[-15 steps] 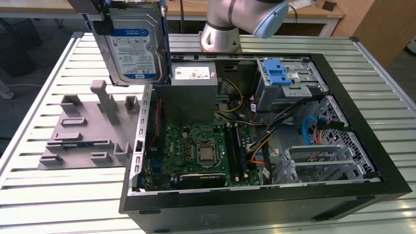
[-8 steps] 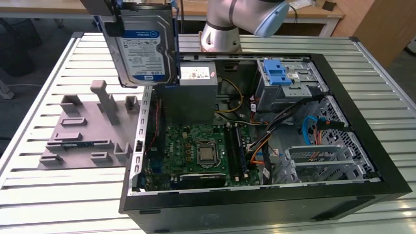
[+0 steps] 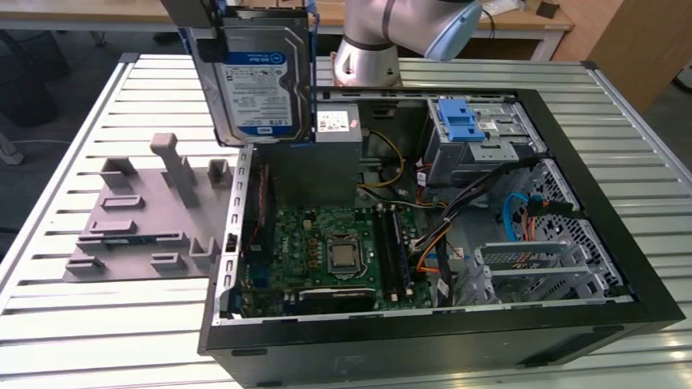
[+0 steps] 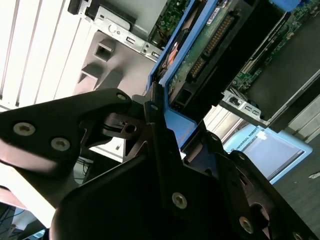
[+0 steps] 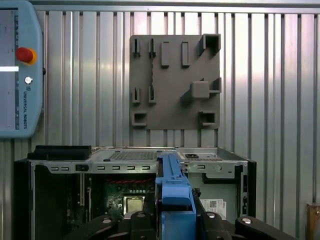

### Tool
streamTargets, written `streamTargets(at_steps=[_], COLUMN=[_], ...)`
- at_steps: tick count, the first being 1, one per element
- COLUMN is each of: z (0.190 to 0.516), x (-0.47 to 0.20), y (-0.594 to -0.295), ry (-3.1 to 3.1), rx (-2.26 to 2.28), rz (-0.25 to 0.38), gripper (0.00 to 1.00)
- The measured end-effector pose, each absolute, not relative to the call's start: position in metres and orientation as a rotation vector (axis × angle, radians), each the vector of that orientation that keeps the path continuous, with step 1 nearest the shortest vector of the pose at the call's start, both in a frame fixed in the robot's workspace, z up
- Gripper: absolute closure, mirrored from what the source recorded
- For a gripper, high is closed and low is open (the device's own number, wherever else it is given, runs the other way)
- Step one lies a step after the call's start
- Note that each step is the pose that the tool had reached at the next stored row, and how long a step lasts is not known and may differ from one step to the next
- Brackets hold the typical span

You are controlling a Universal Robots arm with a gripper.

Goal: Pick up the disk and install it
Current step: 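Pick up the disk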

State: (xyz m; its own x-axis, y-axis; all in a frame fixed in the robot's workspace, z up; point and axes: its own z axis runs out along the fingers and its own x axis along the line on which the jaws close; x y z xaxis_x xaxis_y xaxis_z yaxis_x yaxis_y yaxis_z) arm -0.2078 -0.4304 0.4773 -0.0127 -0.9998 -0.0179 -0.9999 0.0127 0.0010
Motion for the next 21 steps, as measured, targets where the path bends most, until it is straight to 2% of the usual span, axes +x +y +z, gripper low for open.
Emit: streamTargets(at_steps=[21], z=[0.475], x=[-0.173], y=[-0.439], ry=[2.237], rx=[-2.188], rz=[0.021], gripper=[0.63])
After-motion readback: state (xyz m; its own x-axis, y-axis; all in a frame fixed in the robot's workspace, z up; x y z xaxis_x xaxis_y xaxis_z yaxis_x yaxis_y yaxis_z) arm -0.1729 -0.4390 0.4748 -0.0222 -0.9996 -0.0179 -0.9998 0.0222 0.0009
